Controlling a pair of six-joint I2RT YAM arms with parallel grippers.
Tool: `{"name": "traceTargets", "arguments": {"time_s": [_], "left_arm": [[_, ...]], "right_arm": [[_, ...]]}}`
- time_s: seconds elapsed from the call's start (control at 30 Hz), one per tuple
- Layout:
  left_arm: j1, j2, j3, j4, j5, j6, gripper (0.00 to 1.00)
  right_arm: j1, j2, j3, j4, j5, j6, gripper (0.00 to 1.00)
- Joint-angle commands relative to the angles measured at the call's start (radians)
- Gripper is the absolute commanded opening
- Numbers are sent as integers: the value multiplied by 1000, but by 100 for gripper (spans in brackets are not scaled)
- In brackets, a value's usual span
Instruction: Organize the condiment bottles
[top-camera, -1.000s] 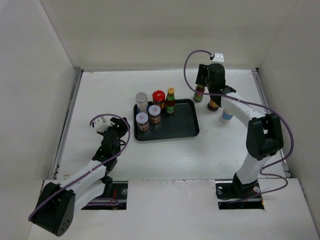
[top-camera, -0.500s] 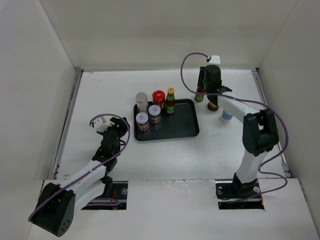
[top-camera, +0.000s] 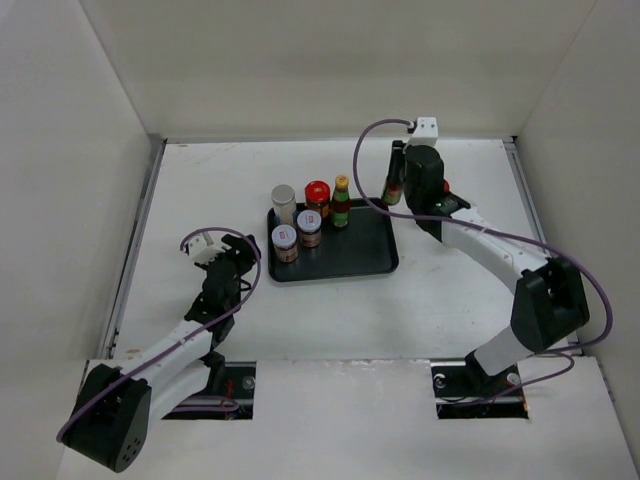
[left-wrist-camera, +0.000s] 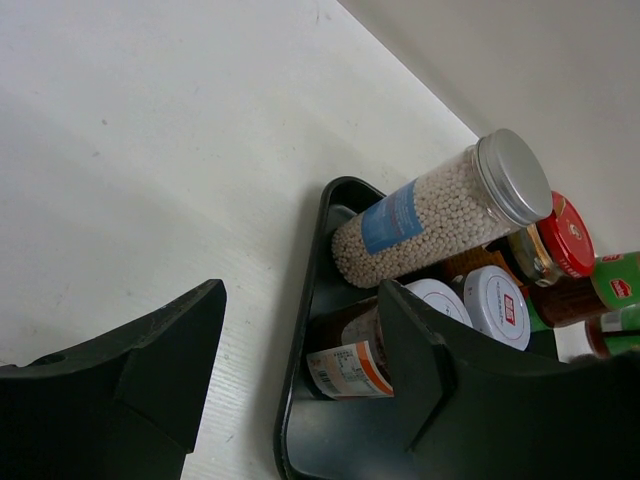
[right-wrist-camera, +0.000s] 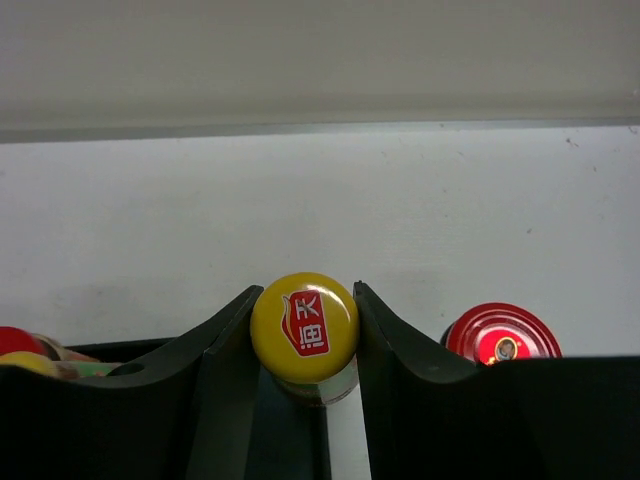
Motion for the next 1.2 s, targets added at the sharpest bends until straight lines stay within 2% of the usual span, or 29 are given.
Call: {"name": "traceTargets", "arguments": {"time_s": [0.0,0.27,0.53,0.6,0.7,0.8,0.9,1.0,1.03,1.07,1.1,1.13,1.17], "left_arm": [[1,5,8,51,10,-8,61],[5,8,6,59,13,-10,61],[-1,14,8,59,15,-10,61],[-2,11,9,59,13,-10,61],[-1,13,8,59,15,-10,61],[-4,11,8,61,10,-10,61],[-4,17,8,65,15,-10,61],[-4,11,6,65,8,-10,61],[-4,11,5,65,8,-10,61],[-1,8,3,65,15,-10,61],[-1,2,2,65,15,-11,61],[-2,-4,0,65,15,-13,61],[-4,-6,-1,65,10,-14,61]], "right_arm": [[28,-52,9,186,4,19,32],[69,37,7,210,-76,122,32],[89,94,-7,227,-63,114,33],[97,96,-29,241,-54,110,40],[102,92,-66,273,-53,110,62],[105,63,-97,279,-53,122,77],[106,11,-122,276,-56,143,85],[106,-94,-180,281,-45,163,89],[106,-136,-207,282,-37,177,87],[106,-179,-233,282,-27,191,80],[96,-225,-262,276,-10,205,66],[77,-271,-293,269,22,221,48],[62,-308,-318,261,53,237,36]]}}
